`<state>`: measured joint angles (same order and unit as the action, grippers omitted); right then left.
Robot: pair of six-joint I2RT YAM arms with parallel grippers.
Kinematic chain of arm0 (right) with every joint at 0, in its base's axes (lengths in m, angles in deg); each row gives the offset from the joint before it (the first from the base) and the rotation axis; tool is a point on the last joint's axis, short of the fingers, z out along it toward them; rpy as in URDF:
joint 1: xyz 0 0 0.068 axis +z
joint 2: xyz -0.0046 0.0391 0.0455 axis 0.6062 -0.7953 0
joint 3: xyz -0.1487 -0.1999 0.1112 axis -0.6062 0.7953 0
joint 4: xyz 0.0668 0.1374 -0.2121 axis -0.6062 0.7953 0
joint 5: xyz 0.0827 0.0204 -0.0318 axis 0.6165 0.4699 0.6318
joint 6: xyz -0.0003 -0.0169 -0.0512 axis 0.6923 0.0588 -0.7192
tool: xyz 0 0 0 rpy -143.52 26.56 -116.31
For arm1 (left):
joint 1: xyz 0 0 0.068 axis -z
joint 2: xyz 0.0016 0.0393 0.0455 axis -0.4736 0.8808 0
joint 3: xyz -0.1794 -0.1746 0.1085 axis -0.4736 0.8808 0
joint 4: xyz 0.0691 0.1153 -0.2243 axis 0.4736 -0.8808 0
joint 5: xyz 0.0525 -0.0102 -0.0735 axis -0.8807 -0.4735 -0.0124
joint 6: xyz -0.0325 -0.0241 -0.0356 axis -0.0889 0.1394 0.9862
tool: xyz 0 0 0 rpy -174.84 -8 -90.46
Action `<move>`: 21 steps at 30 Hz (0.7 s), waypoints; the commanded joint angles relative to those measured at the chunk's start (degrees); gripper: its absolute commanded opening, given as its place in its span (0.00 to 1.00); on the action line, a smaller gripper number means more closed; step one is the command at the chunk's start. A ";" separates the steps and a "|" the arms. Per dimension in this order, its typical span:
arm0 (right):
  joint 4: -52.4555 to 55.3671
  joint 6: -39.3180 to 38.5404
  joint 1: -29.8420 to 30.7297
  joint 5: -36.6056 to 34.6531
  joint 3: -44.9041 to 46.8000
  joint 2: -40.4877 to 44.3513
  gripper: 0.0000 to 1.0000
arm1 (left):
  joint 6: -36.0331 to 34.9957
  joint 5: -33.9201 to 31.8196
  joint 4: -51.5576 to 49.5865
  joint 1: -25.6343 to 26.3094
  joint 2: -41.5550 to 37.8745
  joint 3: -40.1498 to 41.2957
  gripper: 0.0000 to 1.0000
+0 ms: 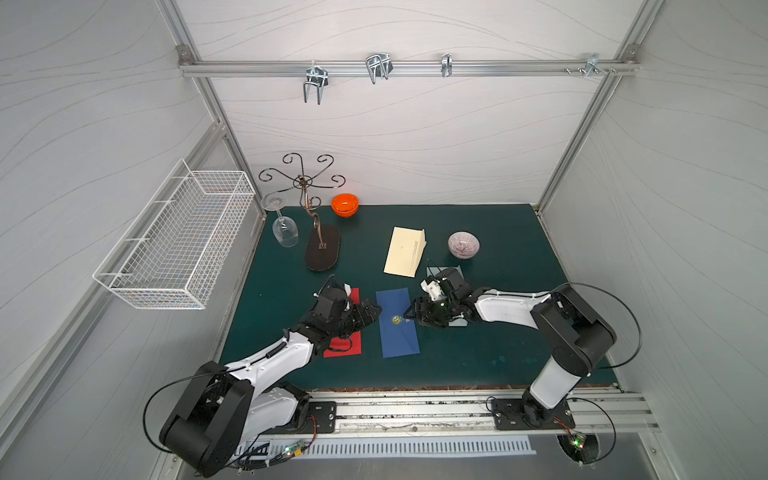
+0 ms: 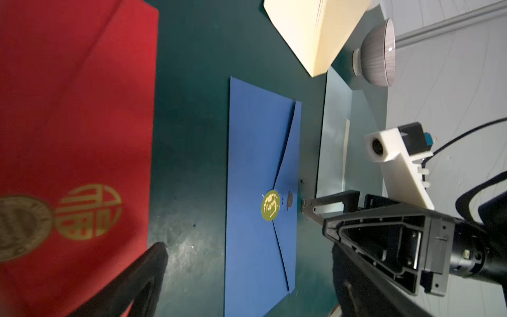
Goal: Open the envelope
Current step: Pick up the envelope from the center of the board.
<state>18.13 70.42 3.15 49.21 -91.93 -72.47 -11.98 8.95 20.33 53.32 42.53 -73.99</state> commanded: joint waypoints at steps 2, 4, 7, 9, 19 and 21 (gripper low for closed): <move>4.44 0.22 0.81 -1.38 0.91 -2.51 0.74 | -0.33 3.98 4.49 0.07 0.63 -2.24 0.93; 4.26 0.31 0.84 -1.29 0.98 -2.61 0.74 | -0.85 4.37 3.78 0.42 0.95 -2.82 0.91; 4.26 0.21 0.84 -1.29 1.00 -2.63 0.74 | -1.60 4.16 3.17 1.75 2.11 -3.79 0.89; 4.35 0.20 0.83 -1.29 1.00 -2.76 0.74 | -1.71 3.87 2.87 2.70 3.35 -4.50 0.88; 4.53 0.12 0.45 -1.38 1.34 -2.71 0.74 | -3.13 3.96 2.01 6.75 10.45 -9.17 0.83; 4.44 0.03 0.42 -1.38 1.30 -2.67 0.74 | -3.20 4.06 1.79 7.07 11.19 -9.61 0.82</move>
<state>18.13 70.55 3.15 49.21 -91.95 -72.50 -14.18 12.32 21.16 59.88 52.72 -81.01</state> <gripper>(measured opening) 0.740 0.825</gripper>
